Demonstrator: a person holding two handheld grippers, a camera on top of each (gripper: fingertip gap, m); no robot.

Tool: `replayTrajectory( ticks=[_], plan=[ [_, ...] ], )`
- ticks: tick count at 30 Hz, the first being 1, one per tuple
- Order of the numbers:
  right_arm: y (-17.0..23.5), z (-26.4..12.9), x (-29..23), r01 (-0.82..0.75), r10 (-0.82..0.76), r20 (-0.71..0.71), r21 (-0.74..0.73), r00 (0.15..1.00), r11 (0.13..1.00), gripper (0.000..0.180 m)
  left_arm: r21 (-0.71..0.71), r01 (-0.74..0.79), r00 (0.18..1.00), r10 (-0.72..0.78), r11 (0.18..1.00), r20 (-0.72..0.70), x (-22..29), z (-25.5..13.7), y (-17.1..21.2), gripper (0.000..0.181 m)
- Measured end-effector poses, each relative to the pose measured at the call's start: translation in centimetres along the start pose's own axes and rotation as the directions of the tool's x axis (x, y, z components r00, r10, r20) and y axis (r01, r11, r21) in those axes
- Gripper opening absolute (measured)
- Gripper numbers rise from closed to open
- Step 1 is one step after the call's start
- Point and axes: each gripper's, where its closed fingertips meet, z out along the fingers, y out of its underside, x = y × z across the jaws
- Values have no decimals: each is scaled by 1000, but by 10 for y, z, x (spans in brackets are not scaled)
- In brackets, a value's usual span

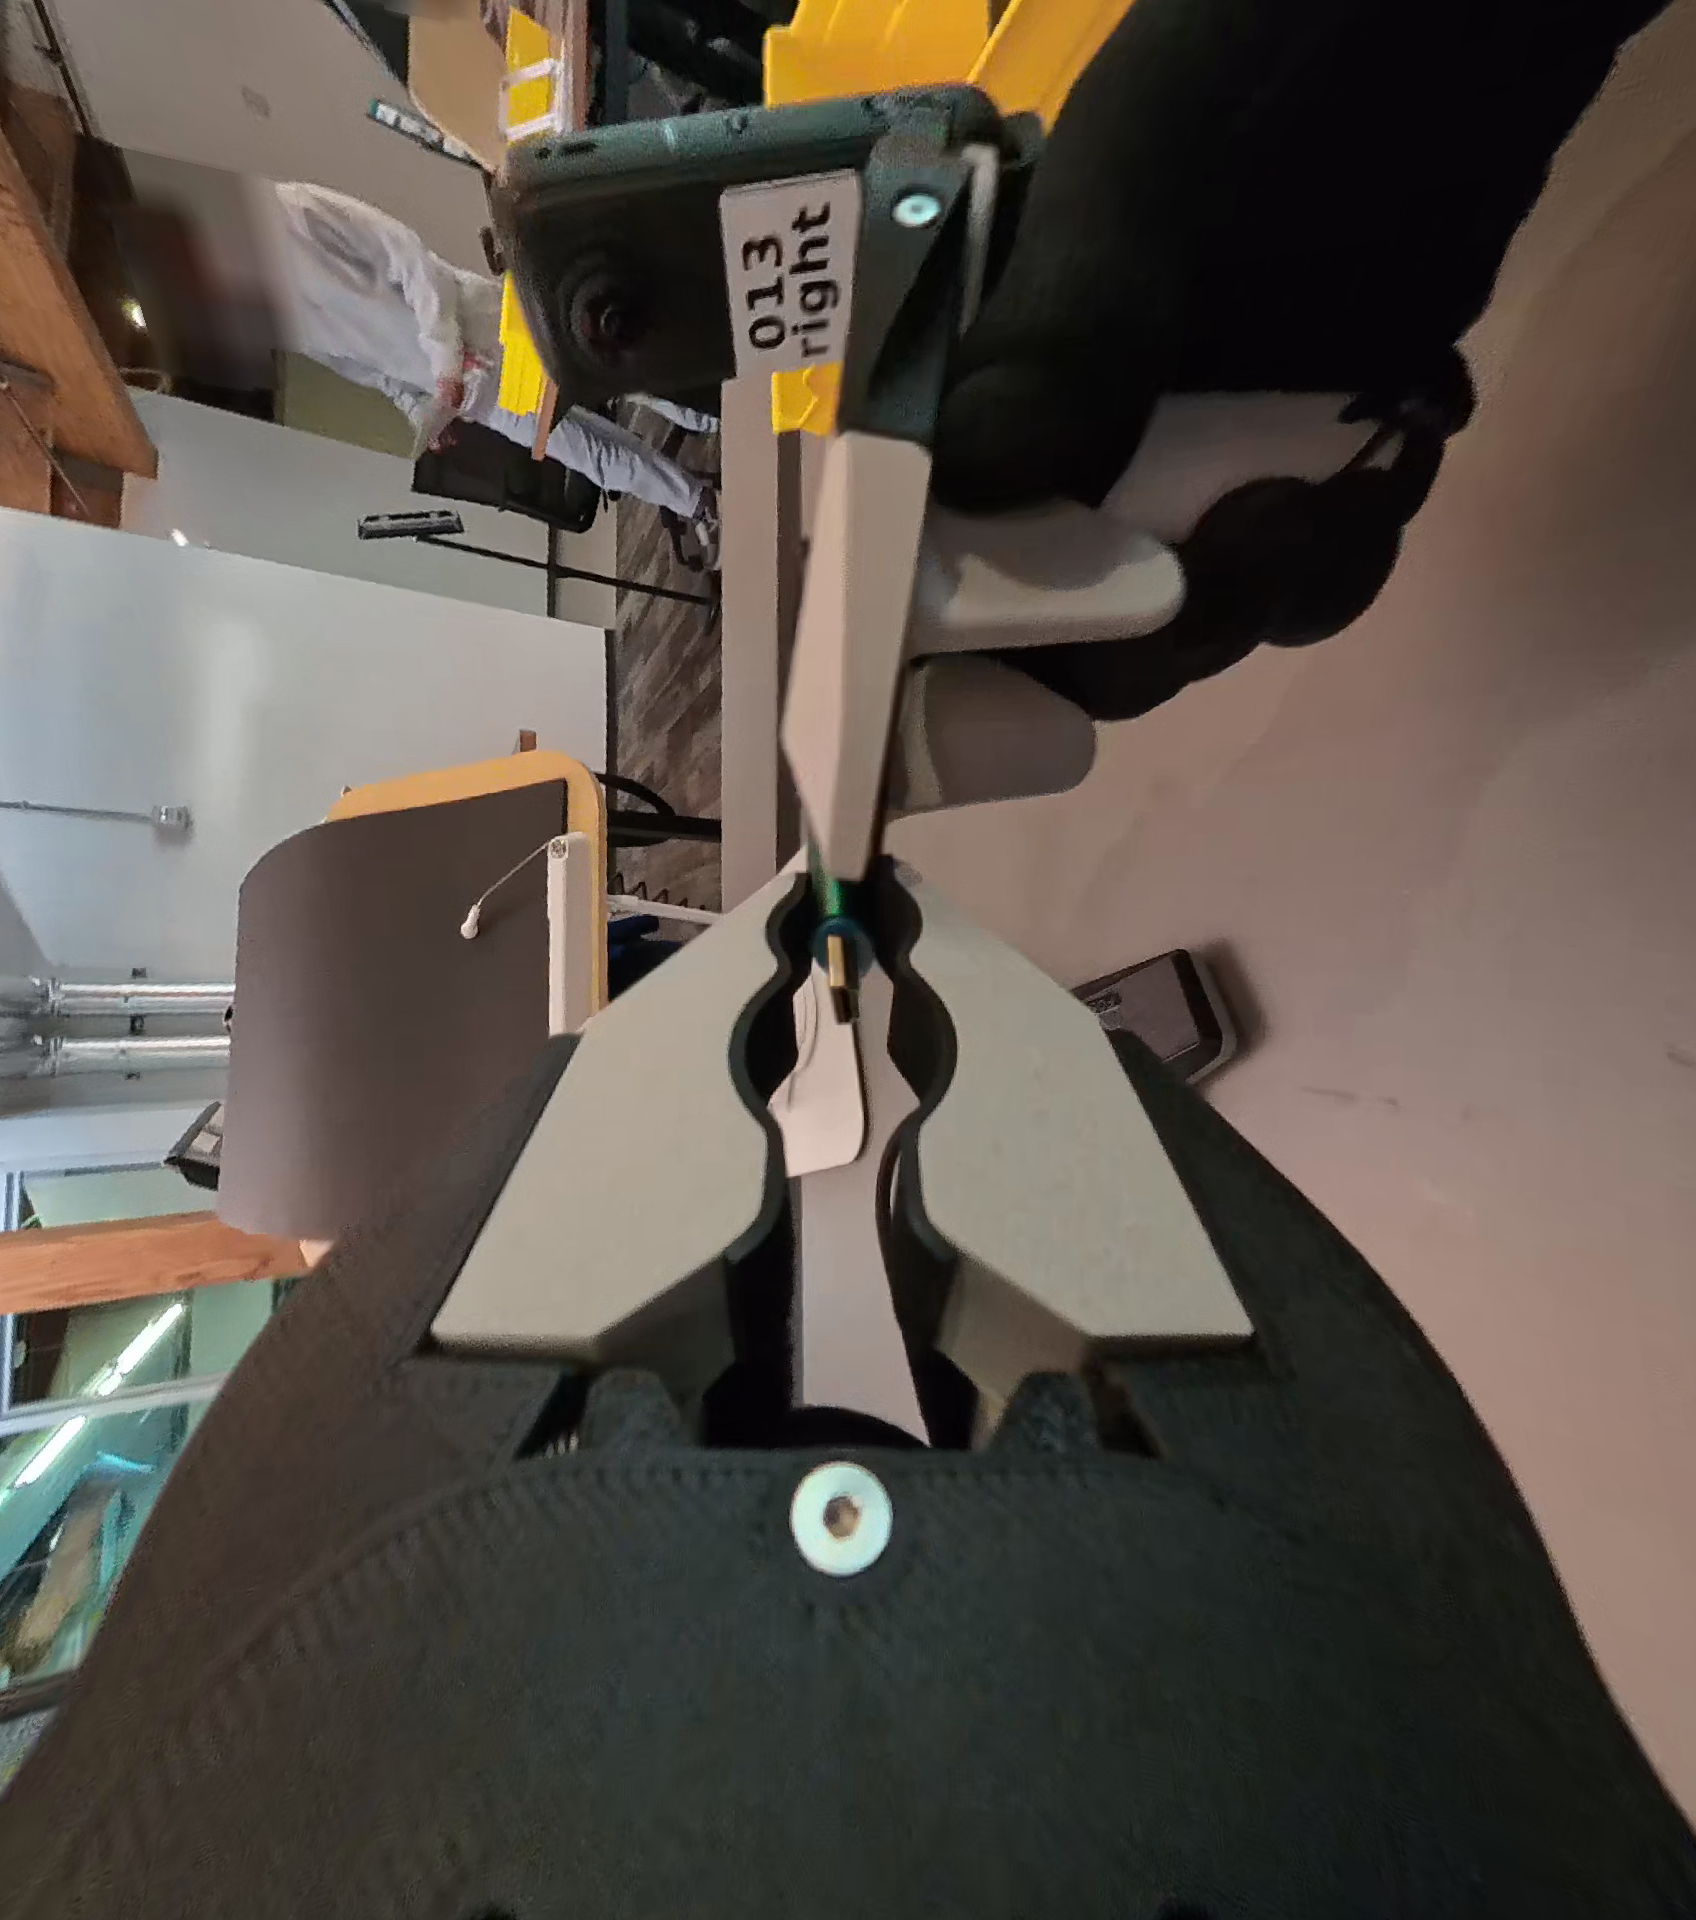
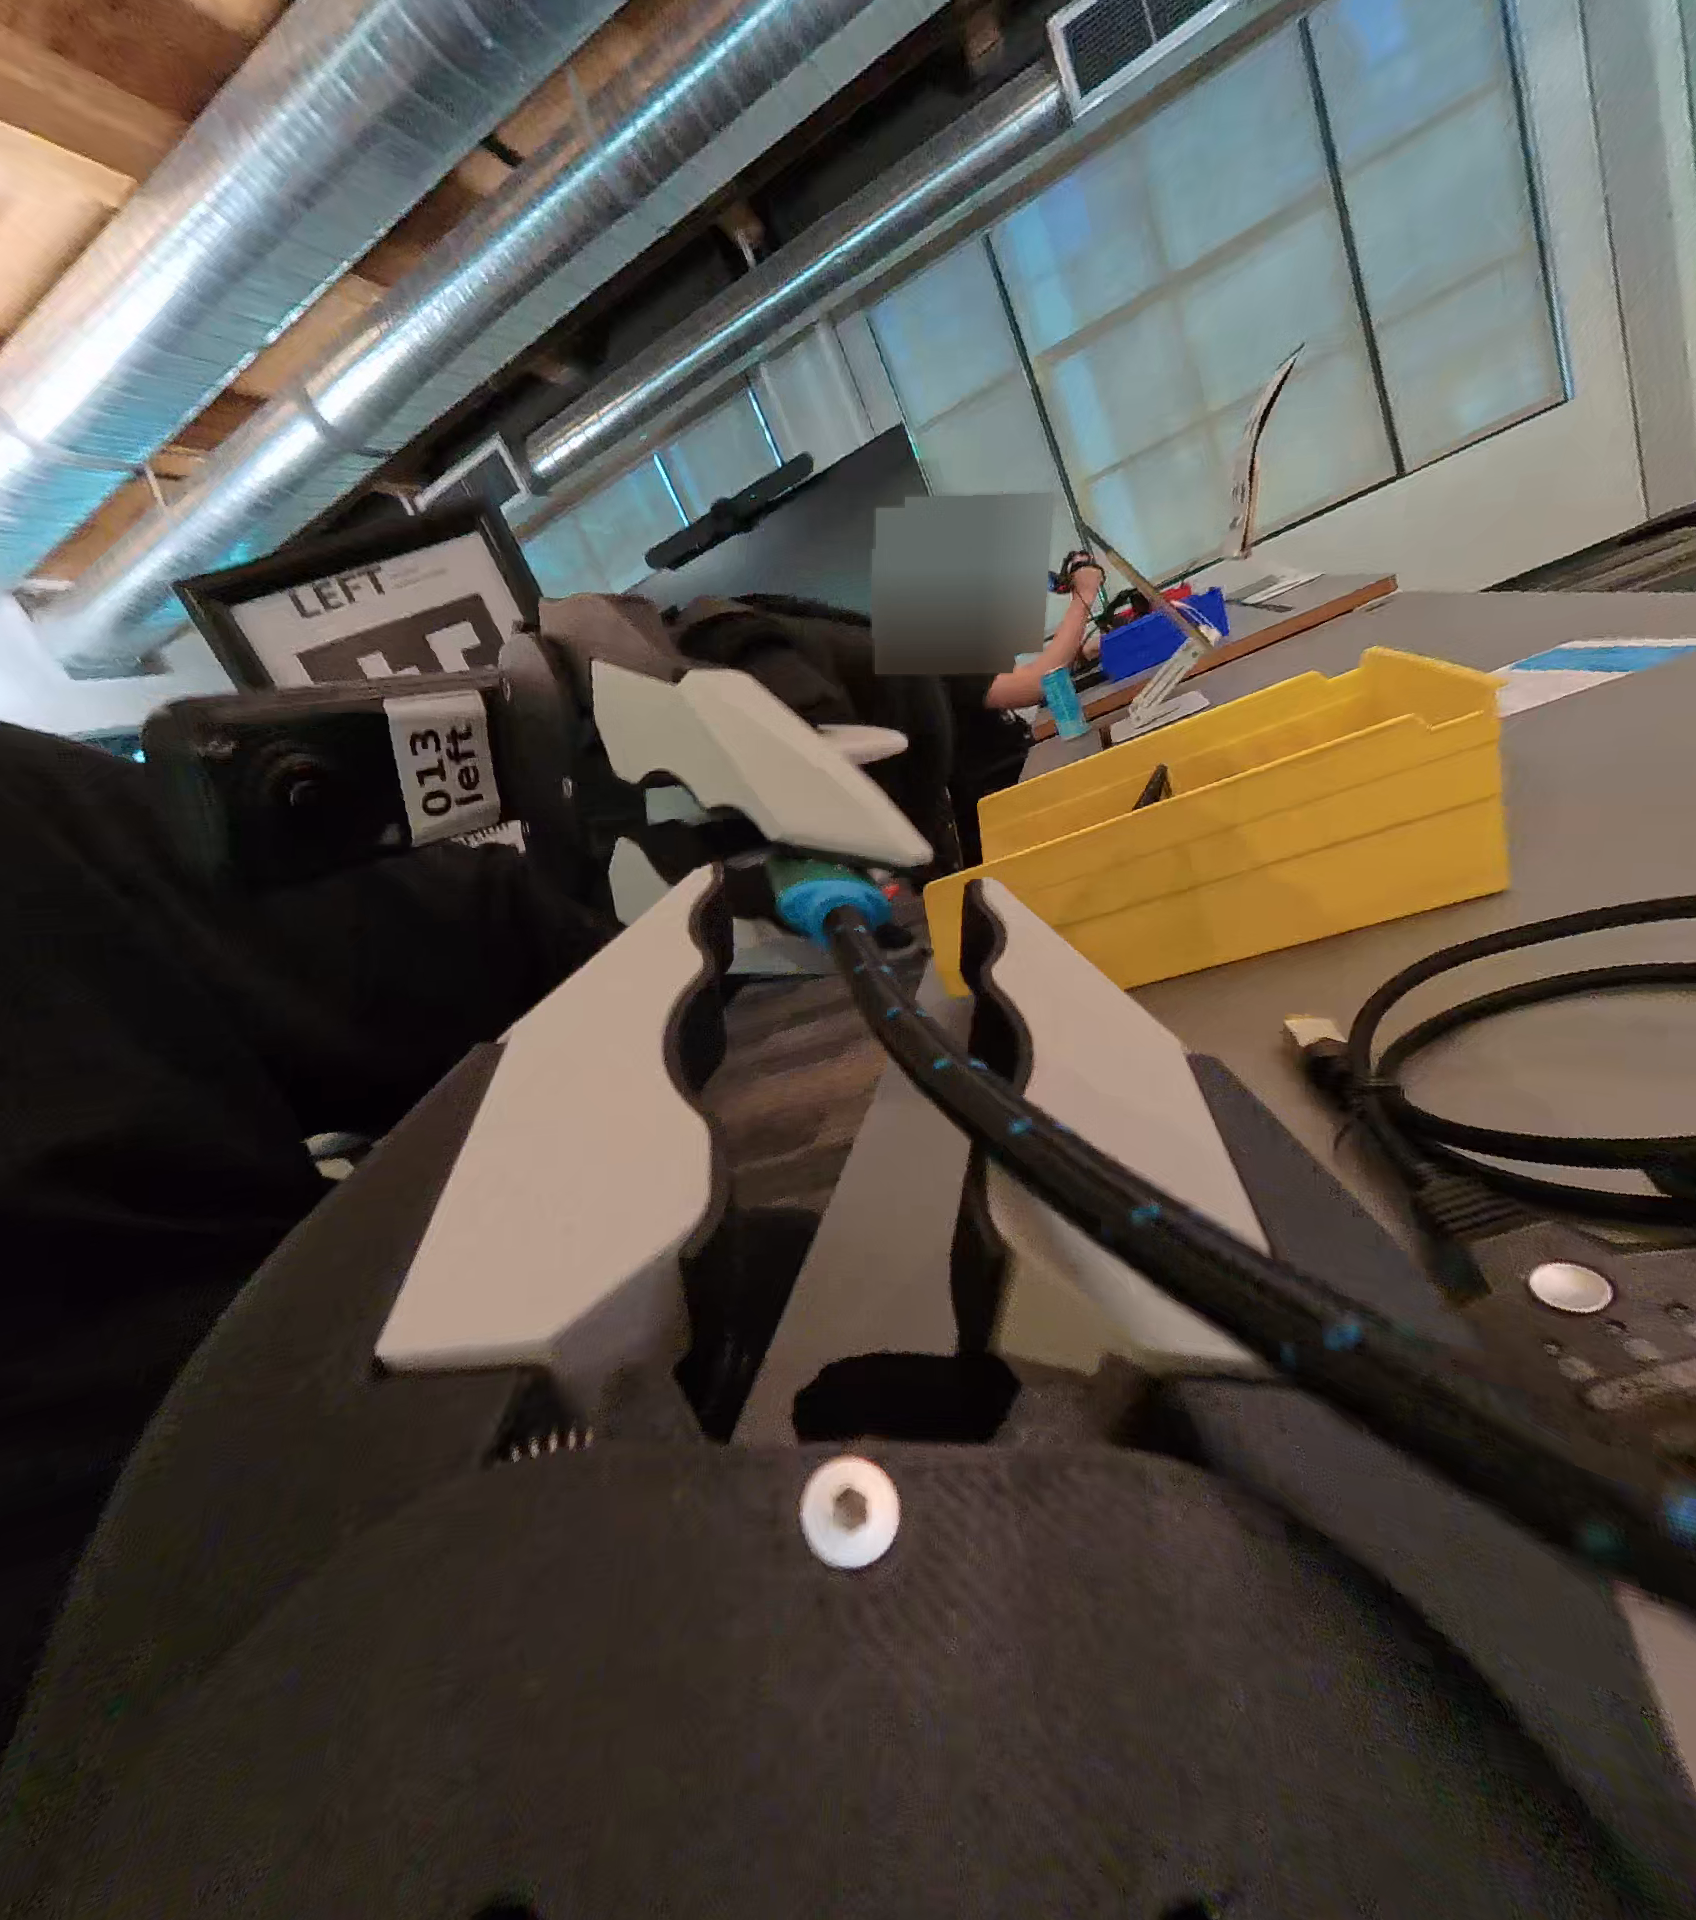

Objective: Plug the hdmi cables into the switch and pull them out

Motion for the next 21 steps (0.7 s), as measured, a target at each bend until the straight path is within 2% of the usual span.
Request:
replayTrajectory(
  ticks=[5, 9, 17, 21],
  plan=[
    [-1, -2, -6, -24, 24, 38, -9, 999, 1000, 39, 45, -23, 999, 25, 999, -43, 2, -3, -9, 9],
    [8, -5, -20, 38, -29, 95, -89, 995, 995, 22, 82, -38, 996, 44, 996, -79, 7, -8, -16, 9],
    [-2, -5, -33, -6, 13, 167, -45, 986, 999, 20, 90, -91, 992, 98, 992, -80, 0, -16, -26, 8],
    [-5, -6, -40, 24, -15, 185, -50, 983, 998, 21, 88, -118, 991, 124, 989, -60, -3, -20, -32, 9]
  ],
)
